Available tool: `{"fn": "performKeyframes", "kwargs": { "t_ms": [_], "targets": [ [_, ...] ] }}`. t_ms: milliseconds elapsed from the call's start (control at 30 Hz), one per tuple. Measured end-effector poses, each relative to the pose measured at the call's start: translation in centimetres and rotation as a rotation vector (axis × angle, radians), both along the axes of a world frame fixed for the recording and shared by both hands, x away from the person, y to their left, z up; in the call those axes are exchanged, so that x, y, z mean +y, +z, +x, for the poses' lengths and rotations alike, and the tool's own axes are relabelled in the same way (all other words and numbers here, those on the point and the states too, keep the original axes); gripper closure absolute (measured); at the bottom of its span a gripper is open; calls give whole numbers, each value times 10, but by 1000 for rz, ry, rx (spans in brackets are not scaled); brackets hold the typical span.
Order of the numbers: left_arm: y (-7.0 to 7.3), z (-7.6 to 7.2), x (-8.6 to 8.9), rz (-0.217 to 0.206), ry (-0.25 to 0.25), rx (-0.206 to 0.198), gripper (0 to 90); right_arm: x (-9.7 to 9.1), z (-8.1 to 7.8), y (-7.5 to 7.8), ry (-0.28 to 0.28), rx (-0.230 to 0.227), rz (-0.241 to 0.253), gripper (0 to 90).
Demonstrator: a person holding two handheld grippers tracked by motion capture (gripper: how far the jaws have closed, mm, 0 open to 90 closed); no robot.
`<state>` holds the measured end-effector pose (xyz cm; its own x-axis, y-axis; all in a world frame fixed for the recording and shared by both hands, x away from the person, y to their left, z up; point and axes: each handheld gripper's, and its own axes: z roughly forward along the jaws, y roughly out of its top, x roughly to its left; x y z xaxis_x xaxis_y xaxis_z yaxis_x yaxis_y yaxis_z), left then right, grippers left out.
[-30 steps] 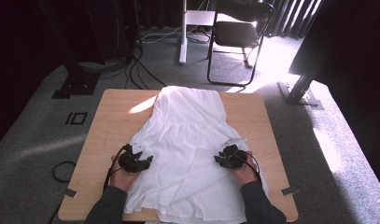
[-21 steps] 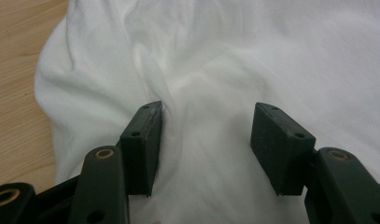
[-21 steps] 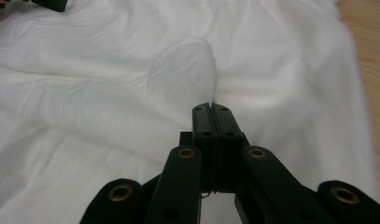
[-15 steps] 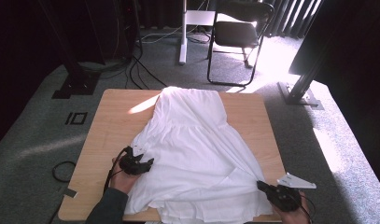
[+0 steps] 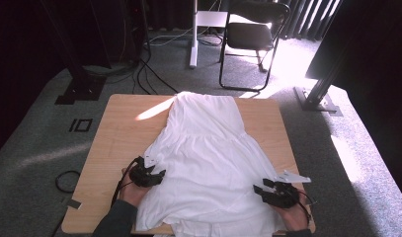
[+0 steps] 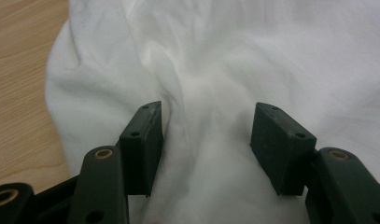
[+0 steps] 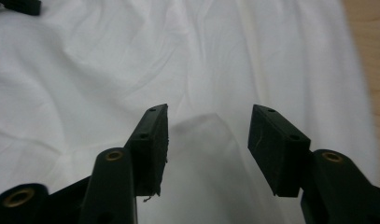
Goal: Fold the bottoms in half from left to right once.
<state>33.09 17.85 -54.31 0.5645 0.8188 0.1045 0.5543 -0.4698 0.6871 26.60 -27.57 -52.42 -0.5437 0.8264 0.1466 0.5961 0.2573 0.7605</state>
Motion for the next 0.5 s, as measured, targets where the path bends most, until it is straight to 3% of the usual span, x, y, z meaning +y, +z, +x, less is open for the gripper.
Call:
{"fn": "performKeyframes", "kwargs": {
  "t_ms": [67,133,200,333,500],
  "targets": [
    [-1,-1,-1,6,-3,1,446,9,15,-11,13,53,-7,478],
    [-1,-2,0,6,-5,2,444,12,20,-17,18,102,-20,721],
    [-1,-2,1,-3,-4,2,444,9,11,-15,29,111,-5,836],
    [-1,-2,1,-6,-4,5,443,-13,-25,0,20,91,-27,865],
    [-1,-2,0,-1,-1,3,443,-48,-68,8,15,114,-40,846]
  ]
}}
